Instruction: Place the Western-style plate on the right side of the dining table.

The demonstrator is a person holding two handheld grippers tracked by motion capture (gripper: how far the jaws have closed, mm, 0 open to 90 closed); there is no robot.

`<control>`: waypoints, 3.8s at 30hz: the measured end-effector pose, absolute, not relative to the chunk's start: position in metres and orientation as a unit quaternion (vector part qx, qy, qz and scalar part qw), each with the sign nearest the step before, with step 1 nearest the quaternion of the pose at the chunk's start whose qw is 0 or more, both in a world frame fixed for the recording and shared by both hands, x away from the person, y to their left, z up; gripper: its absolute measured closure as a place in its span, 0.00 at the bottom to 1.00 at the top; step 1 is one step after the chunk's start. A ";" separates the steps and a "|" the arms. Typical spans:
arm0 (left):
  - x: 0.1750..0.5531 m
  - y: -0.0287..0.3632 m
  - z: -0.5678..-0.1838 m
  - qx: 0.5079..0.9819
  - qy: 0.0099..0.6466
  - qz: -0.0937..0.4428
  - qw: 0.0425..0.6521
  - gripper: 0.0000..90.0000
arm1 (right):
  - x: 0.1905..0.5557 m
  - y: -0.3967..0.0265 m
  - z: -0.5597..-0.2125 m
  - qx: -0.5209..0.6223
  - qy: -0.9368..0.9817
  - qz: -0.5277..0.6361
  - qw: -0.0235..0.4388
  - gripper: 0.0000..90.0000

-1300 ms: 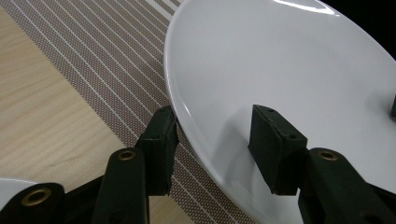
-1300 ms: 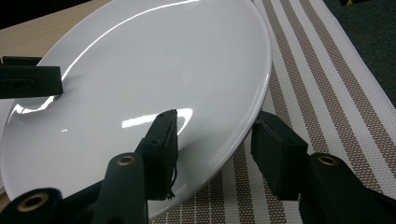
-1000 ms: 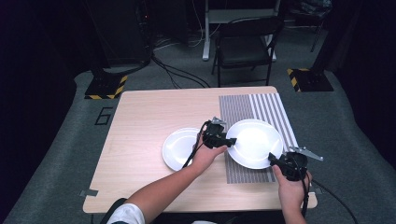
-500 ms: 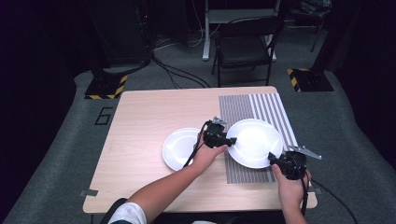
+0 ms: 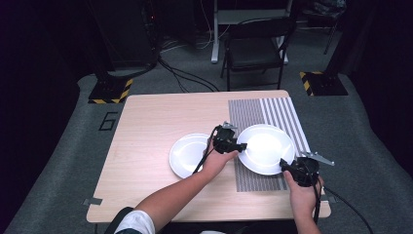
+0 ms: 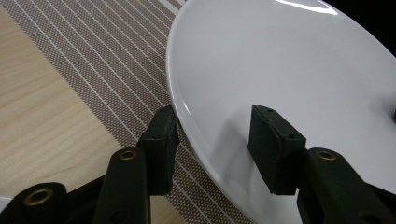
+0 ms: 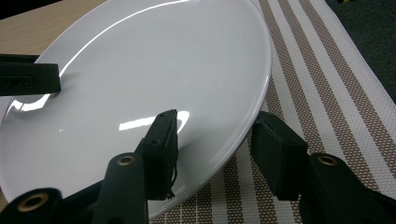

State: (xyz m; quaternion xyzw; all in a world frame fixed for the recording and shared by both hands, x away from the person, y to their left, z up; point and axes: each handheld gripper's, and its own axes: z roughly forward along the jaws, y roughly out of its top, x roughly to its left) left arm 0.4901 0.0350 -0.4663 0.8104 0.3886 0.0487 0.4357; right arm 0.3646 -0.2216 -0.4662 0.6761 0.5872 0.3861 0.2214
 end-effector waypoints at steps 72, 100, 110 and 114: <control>0.541 0.007 -0.500 0.794 0.424 0.045 0.433 0.63 | 0.417 -0.238 -0.498 0.690 0.576 0.365 0.243 0.58; 0.551 -0.006 -0.510 0.798 0.438 0.050 0.412 0.63 | 0.430 -0.244 -0.510 0.706 0.569 0.349 0.237 0.58; 0.551 -0.006 -0.510 0.798 0.439 0.052 0.409 0.64 | 0.432 -0.242 -0.511 0.708 0.571 0.341 0.236 0.58; 0.551 -0.006 -0.512 0.800 0.441 0.053 0.404 0.63 | 0.433 -0.241 -0.513 0.708 0.575 0.335 0.238 0.58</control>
